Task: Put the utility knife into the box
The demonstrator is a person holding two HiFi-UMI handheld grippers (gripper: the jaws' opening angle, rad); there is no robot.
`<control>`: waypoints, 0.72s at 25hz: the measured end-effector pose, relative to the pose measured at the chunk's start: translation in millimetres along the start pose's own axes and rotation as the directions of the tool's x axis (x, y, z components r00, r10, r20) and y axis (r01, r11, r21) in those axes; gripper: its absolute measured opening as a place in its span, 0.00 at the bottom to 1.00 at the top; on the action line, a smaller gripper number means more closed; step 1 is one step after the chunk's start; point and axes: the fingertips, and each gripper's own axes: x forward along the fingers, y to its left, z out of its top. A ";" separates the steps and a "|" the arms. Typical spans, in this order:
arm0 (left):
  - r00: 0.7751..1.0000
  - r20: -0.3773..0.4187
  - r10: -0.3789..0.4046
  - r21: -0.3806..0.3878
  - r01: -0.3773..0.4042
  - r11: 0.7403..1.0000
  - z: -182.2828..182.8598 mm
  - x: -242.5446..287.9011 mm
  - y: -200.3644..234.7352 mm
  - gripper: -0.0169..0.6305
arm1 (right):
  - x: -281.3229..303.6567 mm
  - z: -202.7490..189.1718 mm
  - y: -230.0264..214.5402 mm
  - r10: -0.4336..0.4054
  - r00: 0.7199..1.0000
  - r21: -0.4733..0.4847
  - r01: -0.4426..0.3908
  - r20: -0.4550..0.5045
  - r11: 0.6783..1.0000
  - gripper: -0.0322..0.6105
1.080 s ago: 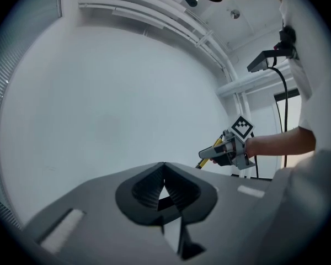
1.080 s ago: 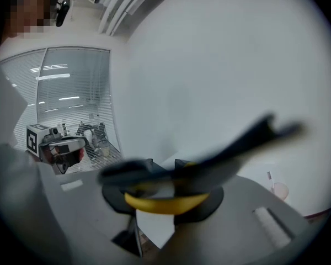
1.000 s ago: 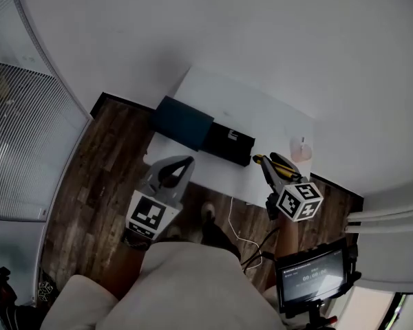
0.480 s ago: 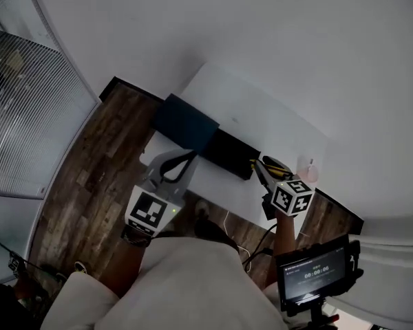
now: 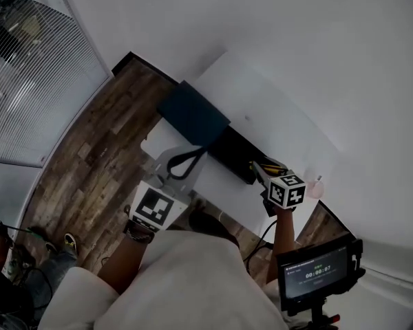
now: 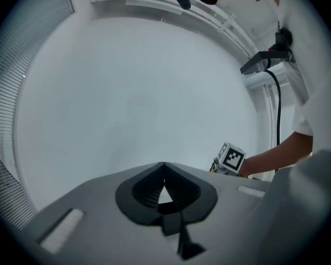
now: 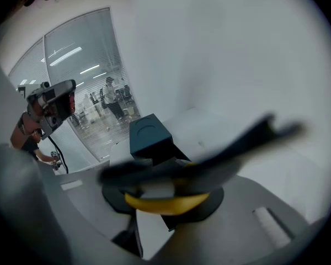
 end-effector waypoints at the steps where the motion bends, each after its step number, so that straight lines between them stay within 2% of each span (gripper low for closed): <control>1: 1.000 -0.009 0.012 -0.010 -0.012 1.000 -3.5 -0.4 0.3 0.02 | 5.7 -2.2 -0.3 0.010 1.000 -0.019 -0.010 -0.022 1.000 0.25; 5: 0.998 -0.045 0.053 -0.042 -0.055 0.998 -16.3 2.4 1.9 0.02 | 29.3 -11.8 -2.5 0.037 0.992 -0.118 -0.052 -0.118 0.992 0.25; 12: 0.992 -0.068 0.105 -0.058 -0.109 0.992 -26.2 6.3 5.4 0.02 | 53.7 -35.2 -11.0 0.026 0.961 -0.261 -0.101 -0.276 0.960 0.25; 18: 0.985 -0.095 0.145 -0.085 -0.154 0.984 -35.8 8.2 9.5 0.02 | 66.7 -51.0 -19.6 0.021 0.928 -0.300 -0.141 -0.373 0.943 0.25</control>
